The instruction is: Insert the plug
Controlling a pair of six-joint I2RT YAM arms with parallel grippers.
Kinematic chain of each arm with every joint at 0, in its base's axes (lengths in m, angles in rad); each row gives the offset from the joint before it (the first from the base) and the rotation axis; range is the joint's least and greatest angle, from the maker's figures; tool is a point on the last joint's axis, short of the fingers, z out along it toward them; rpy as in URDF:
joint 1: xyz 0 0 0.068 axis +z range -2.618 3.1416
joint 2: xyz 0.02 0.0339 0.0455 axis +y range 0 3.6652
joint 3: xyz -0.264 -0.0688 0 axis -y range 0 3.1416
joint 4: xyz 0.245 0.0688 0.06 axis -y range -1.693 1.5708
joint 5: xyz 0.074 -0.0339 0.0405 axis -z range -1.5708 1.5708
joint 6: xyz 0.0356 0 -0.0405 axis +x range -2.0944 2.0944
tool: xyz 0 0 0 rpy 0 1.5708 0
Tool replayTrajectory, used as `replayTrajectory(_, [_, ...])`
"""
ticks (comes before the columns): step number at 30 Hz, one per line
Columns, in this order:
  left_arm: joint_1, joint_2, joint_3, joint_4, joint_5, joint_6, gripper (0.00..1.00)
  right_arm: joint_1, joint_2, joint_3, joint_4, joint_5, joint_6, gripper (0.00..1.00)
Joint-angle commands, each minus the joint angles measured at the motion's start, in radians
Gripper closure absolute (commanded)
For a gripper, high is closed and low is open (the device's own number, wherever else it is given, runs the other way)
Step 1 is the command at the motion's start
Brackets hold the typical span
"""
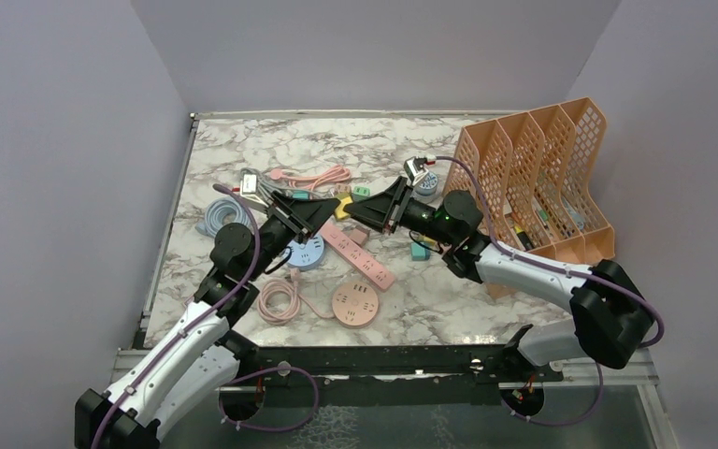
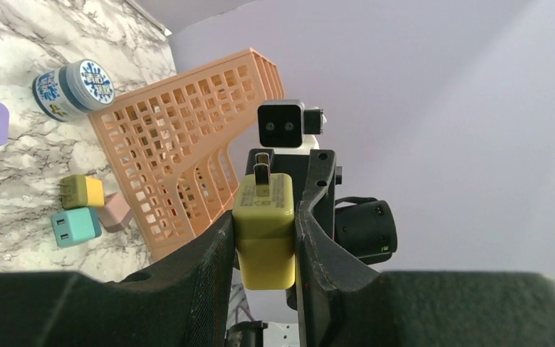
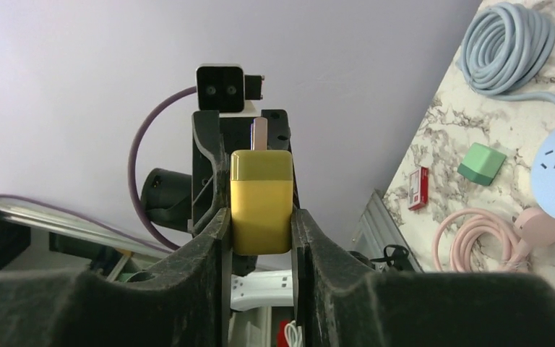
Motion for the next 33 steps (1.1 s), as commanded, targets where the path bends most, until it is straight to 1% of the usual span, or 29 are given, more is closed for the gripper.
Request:
replayTrajectory(1, [-0.003,-0.026,-0.029,0.031,-0.004,0.014,0.66,0.008,-0.028,-0.001,0.074,-0.04,-0.069,0.86])
replayTrajectory(2, [-0.003,-0.035,-0.038,0.022,-0.001,0.027,0.56,0.007,-0.04,0.0,0.059,-0.057,-0.103,0.87])
replayTrajectory(4, [-0.003,-0.055,-0.04,-0.041,-0.003,0.074,0.31,-0.004,-0.062,0.017,-0.005,-0.123,-0.215,0.89])
replayTrajectory(5, [-0.001,-0.063,-0.027,-0.11,-0.003,0.11,0.23,-0.014,-0.076,0.03,-0.07,-0.155,-0.282,0.89])
replayTrajectory(6, [-0.002,-0.069,-0.014,-0.156,0.006,0.18,0.18,-0.023,-0.087,0.045,-0.139,-0.184,-0.348,0.89])
replayTrajectory(9, [0.004,-0.072,0.039,-0.263,0.07,0.341,0.1,-0.066,-0.114,0.083,-0.307,-0.31,-0.553,0.9])
replayTrajectory(11, [0.008,-0.065,0.082,-0.334,0.124,0.438,0.07,-0.08,-0.122,0.117,-0.418,-0.401,-0.7,0.9])
replayTrajectory(13, [0.01,-0.059,0.121,-0.376,0.186,0.522,0.05,-0.081,-0.139,0.157,-0.585,-0.434,-0.841,0.9])
replayTrajectory(14, [0.01,-0.055,0.139,-0.389,0.23,0.563,0.04,-0.081,-0.149,0.171,-0.641,-0.445,-0.905,0.9])
replayTrajectory(17, [0.01,-0.039,0.174,-0.397,0.389,0.65,0.04,-0.082,-0.18,0.212,-0.784,-0.466,-1.044,0.9])
replayTrajectory(19, [0.01,-0.025,0.178,-0.374,0.498,0.667,0.06,-0.082,-0.188,0.239,-0.85,-0.509,-1.108,0.9])
replayTrajectory(21, [0.01,-0.005,0.178,-0.35,0.602,0.672,0.09,-0.081,-0.189,0.267,-0.907,-0.554,-1.156,0.9])
replayTrajectory(22, [0.01,0.003,0.18,-0.349,0.625,0.672,0.11,-0.081,-0.186,0.28,-0.932,-0.57,-1.177,0.9])
replayTrajectory(26, [0.01,0.065,0.198,-0.398,0.675,0.692,0.26,-0.081,-0.163,0.336,-1.01,-0.628,-1.231,0.9])
replayTrajectory(28, [0.01,0.087,0.193,-0.362,0.716,0.671,0.36,-0.081,-0.148,0.363,-1.035,-0.645,-1.248,0.9])
replayTrajectory(30, [0.01,0.093,0.175,-0.284,0.761,0.626,0.45,-0.081,-0.133,0.382,-1.053,-0.656,-1.259,0.9])
replayTrajectory(33, [0.01,0.09,0.175,-0.24,0.786,0.61,0.52,-0.081,-0.103,0.407,-1.064,-0.708,-1.26,0.9])
